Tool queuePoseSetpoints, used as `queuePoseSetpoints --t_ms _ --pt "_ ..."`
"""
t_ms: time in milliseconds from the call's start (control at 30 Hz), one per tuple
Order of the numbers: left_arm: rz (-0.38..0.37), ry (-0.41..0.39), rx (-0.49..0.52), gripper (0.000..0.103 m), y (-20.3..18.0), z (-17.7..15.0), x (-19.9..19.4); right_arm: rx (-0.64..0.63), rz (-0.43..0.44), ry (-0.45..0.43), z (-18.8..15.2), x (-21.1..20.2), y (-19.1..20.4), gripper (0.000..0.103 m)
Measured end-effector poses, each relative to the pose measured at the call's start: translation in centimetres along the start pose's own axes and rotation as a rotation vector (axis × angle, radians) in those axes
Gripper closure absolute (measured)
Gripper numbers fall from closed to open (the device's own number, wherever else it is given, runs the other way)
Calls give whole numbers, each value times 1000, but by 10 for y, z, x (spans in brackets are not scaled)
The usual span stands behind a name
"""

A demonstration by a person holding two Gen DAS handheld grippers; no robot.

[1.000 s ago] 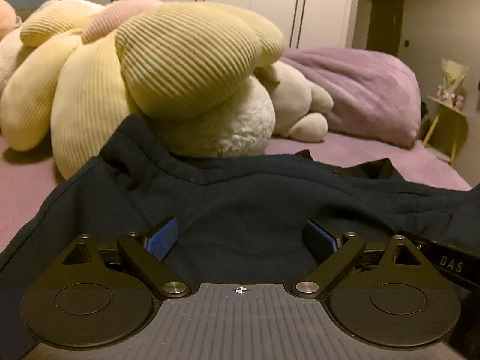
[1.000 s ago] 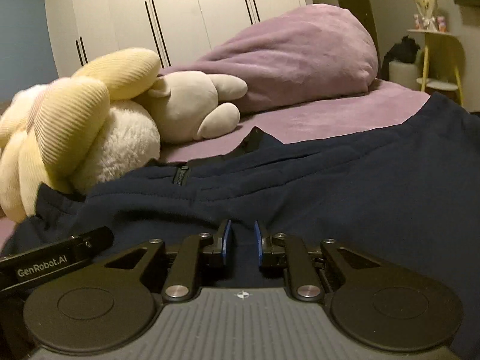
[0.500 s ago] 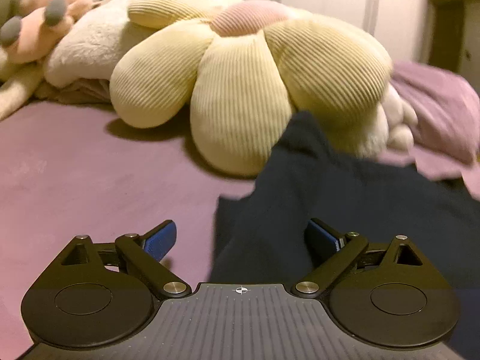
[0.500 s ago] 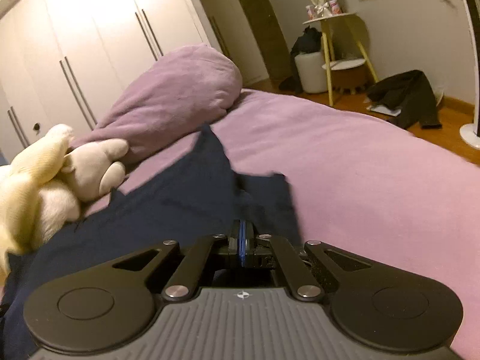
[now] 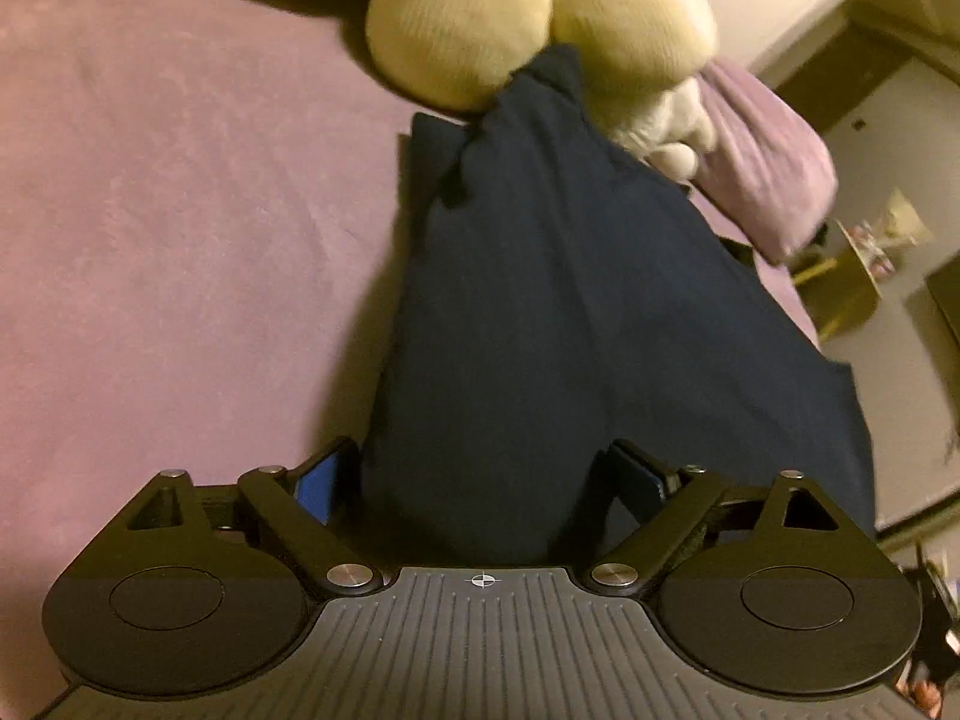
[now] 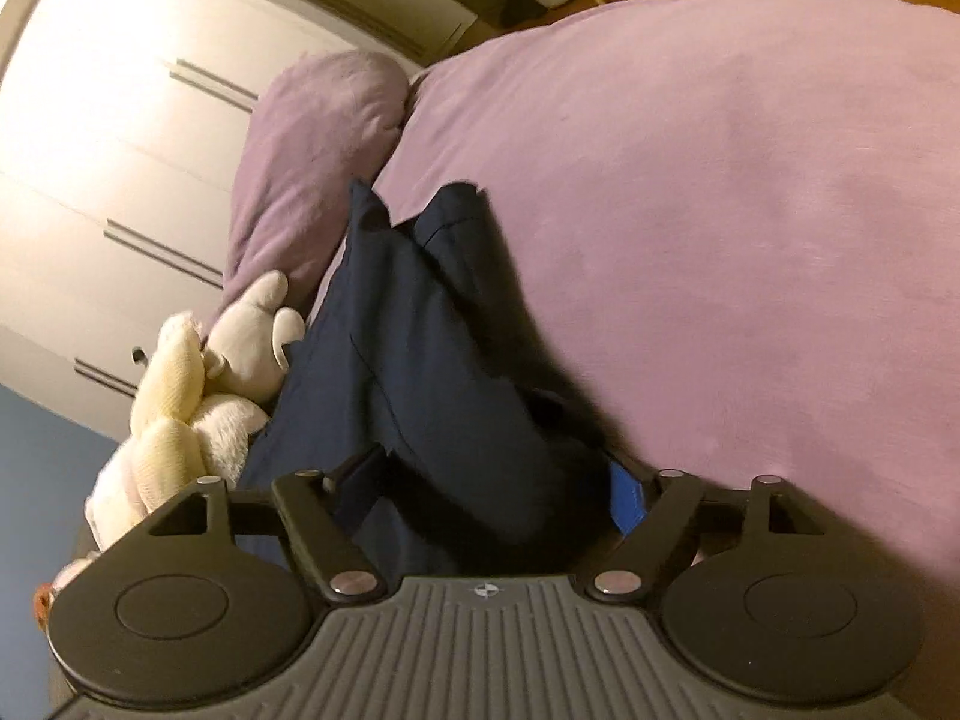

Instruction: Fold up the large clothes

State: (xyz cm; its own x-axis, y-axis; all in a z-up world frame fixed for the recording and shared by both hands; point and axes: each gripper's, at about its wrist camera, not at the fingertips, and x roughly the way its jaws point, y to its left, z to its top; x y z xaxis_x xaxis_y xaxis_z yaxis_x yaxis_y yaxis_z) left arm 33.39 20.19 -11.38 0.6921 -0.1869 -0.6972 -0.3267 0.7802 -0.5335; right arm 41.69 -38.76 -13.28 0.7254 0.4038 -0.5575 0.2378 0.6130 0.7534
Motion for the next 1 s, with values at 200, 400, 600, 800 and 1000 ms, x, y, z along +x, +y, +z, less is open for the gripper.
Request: queuePoseSetpoints --t_ms 200,400,600,800,1000 --pt "-4 -11 -39 44 -13 11 12 28 25 35 2 10 -2 67" --pt "-122 -39 -44 68 -16 10 -33 -11 83 49 0 -22 13 78" --pt "-140 -11 57 69 -20 -21 -101 -68 90 122 -21 -88 11 78" --pt "-104 90 30 67 15 -95 -166 -106 12 187 -84 -175 -25 75" --pt "126 82 94 36 17 -131 -179 -282 -178 93 -94 -201 3 52"
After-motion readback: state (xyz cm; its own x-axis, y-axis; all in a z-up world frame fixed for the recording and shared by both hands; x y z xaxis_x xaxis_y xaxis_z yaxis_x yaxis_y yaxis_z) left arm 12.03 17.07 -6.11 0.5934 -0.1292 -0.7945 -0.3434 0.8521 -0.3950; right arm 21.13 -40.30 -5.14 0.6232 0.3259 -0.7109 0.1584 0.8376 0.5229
